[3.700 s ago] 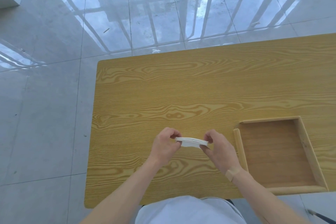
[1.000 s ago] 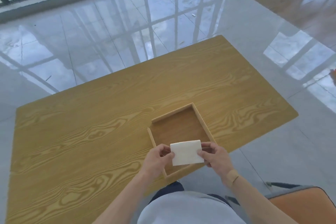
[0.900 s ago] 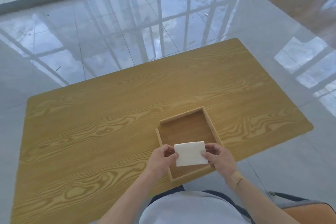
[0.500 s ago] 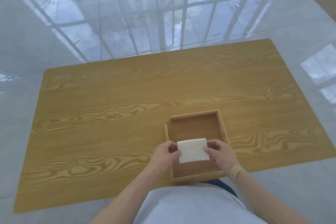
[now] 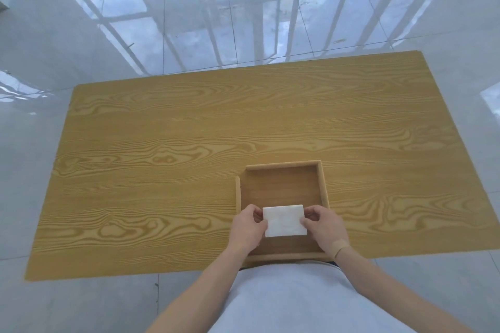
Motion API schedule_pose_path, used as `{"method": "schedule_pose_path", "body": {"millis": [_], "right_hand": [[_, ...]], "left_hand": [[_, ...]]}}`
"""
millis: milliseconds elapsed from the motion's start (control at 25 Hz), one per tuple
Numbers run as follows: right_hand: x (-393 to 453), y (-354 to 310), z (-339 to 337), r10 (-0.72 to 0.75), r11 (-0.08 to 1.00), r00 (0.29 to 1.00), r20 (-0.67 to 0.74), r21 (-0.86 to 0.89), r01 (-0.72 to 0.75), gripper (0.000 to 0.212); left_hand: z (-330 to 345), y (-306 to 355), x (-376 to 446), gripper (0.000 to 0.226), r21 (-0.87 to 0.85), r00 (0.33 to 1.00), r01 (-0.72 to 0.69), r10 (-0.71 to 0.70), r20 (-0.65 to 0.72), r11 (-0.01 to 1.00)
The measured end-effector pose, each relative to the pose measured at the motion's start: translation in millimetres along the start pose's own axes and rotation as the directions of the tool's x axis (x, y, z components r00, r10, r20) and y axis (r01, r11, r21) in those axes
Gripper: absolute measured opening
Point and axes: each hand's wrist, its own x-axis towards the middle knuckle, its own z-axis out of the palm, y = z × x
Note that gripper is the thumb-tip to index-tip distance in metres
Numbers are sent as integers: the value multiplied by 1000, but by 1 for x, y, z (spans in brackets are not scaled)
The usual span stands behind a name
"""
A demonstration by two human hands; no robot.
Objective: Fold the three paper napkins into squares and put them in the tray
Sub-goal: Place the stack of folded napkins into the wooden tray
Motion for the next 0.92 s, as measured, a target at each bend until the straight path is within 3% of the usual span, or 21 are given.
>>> {"method": "schedule_pose_path", "body": {"millis": [320,400,480,560,640,720,920], "right_hand": [[-1,-1,4,-34,995,999,-30,-94,32,24],[-5,1,2,-135,974,989,-62,-194,121,35],[-9,7,-2,-371,848,927,-65,-431,309,54],[-6,13,-5,-515,627,856,49,-659,415,76],[-1,18,-6,-481,511,867,129,-762,397,92],[6,21,-4,-433,478,890,139,-802,358,97],[13,23,1,-409,435,900,152,-834,339,91]], "left_hand": [[8,-1,-5,15,185,990,-78,97,-100,980],[7,-3,-7,20,320,971,-157,205,-122,934],[3,-9,-7,33,561,909,-287,405,-96,777],[-2,-16,-3,55,730,861,-348,509,1,588],[-7,-20,4,74,797,874,-357,475,101,487],[-7,-22,9,87,830,893,-346,426,147,438],[-2,-21,11,83,860,901,-311,412,132,405]]}}
